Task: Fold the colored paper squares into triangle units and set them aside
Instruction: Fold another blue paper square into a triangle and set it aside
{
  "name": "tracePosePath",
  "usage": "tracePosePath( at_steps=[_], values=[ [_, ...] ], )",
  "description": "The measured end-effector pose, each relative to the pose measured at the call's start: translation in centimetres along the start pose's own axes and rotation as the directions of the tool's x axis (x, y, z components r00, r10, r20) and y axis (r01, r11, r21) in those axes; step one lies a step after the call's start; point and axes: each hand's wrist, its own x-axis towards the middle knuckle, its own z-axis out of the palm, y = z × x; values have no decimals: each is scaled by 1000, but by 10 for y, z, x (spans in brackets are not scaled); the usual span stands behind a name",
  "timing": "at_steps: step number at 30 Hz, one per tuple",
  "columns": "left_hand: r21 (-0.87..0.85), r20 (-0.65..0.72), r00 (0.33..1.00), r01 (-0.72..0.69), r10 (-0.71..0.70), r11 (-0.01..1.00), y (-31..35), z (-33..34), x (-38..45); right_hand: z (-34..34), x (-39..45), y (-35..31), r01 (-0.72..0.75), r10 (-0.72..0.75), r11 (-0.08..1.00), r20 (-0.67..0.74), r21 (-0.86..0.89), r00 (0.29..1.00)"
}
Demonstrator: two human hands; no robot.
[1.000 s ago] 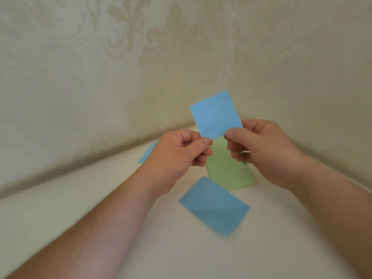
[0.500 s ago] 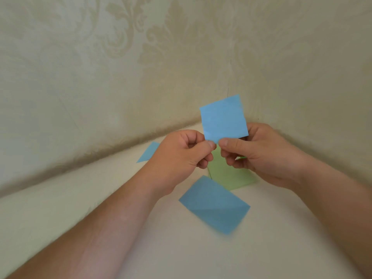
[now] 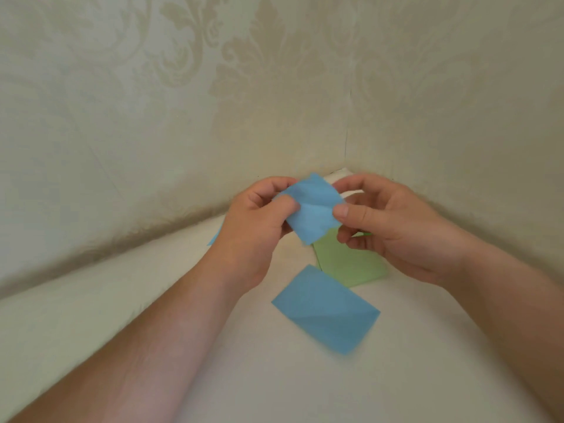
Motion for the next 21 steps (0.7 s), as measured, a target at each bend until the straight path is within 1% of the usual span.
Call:
tracePosePath(
  at_steps=[2,3,5,7,11,14,16,18,21],
  values=[
    [-3,-14,1000,10,-11,1000,0,-1,1,-3,1,-1,42,-40,998,-52,39,998],
    [27,-19,1000,6,-6,1000,0,-1,1,-5,2,0,67,-64,997,-77,37,995],
    [112,-12,1000,-12,13,994,-2,-2,1,-8,4,1,106,-107,994,-129,-12,986],
    [170,9,1000,-27,26,985,-2,-3,0,-8,3,2,139,-145,989,-143,-54,979],
    [275,70,997,-29,10,961,-1,-5,-2,-6,3,4,157,-167,982,-92,-108,982],
    [309,140,990,-47,3,950,-2,-3,-5,-5,3,7,159,-165,980,-38,-120,986],
    [303,139,990,-67,26,951,-3,-2,-5,-5,3,9,155,-159,980,-21,-127,987],
    [258,124,992,-63,31,964,-2,-2,-5,-7,3,9,152,-153,978,3,-139,988],
    [229,80,997,-42,24,973,0,-3,-4,-6,1,9,176,-164,970,81,-169,983]
  ],
)
